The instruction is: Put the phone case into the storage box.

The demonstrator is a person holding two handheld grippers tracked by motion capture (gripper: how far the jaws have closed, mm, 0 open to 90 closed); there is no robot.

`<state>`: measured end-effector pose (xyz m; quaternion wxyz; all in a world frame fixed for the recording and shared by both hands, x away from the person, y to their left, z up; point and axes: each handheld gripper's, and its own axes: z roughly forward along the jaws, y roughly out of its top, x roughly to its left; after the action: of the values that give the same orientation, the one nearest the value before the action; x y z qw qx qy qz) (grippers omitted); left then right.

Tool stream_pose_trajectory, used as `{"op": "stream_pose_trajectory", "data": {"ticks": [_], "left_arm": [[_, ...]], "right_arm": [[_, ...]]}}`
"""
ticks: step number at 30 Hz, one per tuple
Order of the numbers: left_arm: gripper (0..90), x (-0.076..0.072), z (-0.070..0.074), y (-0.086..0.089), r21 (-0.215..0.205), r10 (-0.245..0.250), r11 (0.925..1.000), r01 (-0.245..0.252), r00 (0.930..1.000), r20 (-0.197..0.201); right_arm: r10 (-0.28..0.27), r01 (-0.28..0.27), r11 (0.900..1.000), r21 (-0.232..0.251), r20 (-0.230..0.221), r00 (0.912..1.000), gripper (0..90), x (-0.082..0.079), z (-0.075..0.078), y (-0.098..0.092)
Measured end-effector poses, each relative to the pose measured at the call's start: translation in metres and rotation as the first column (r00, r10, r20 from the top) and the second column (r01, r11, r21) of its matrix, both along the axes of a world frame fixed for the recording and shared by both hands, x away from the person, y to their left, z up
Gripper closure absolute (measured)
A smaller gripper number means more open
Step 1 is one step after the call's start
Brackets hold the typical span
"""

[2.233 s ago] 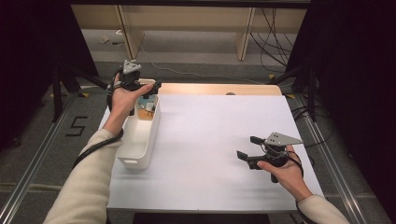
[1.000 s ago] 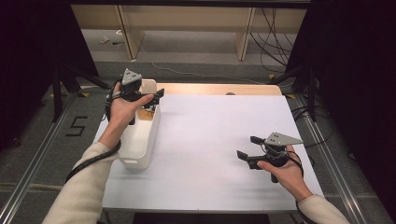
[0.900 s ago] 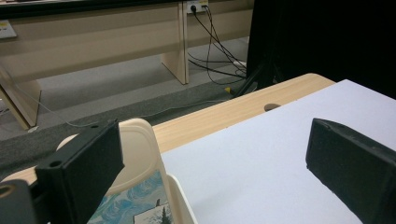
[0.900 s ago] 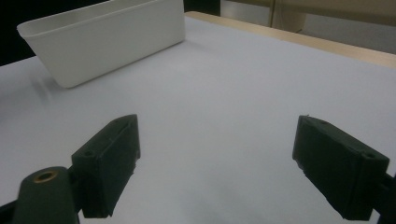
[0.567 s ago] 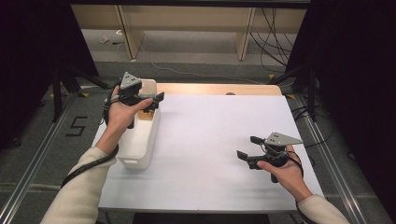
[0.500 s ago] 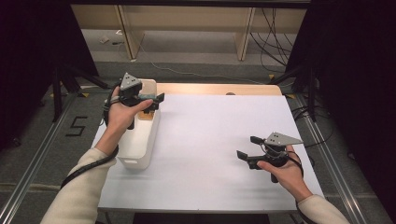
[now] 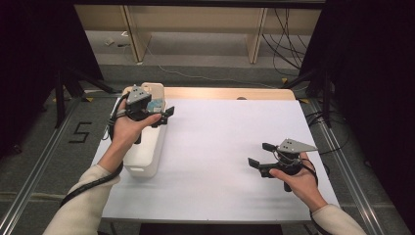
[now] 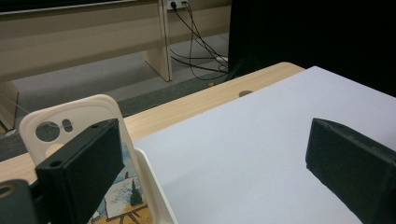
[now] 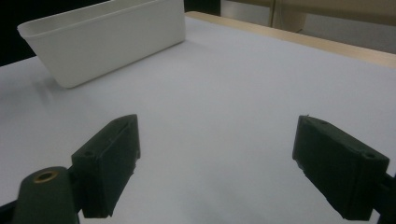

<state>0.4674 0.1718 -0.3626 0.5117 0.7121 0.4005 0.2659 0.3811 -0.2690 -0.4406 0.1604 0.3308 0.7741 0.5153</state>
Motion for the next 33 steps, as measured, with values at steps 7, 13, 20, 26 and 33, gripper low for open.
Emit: {"op": "stream_pose_trajectory", "data": {"ticks": [7, 13, 20, 26, 33], "left_arm": [[3.2, -0.011, -0.007, 0.000, -0.006, -0.031, 0.9995, 0.031, 0.9995, -0.002], [2.9, -0.020, -0.014, -0.001, -0.011, -0.050, 0.9987, 0.050, 0.9987, -0.008], [2.5, -0.029, -0.019, -0.003, -0.009, -0.073, 0.9973, 0.073, 0.9973, -0.002], [2.4, -0.036, -0.022, -0.004, -0.009, -0.087, 0.9961, 0.088, 0.9961, 0.008], [2.4, -0.044, -0.028, -0.004, -0.018, -0.097, 0.9951, 0.097, 0.9952, 0.013]], "right_arm": [[0.001, -0.001, 1.000, 0.001, 0.002, 1.0000, 15.8, 0.000, 0.000, 0.000], [0.002, -0.002, 1.000, -0.001, 0.002, 1.0000, 15.8, 0.000, 0.000, 0.000], [0.001, -0.001, 1.000, -0.001, 0.002, 1.0000, 15.8, 0.000, 0.000, 0.000], [0.000, 0.000, 1.000, -0.001, 0.001, 1.0000, 15.8, 0.000, 0.000, 0.000], [0.001, -0.001, 1.000, -0.001, 0.000, 1.0000, 15.8, 0.000, 0.000, 0.000]]}}
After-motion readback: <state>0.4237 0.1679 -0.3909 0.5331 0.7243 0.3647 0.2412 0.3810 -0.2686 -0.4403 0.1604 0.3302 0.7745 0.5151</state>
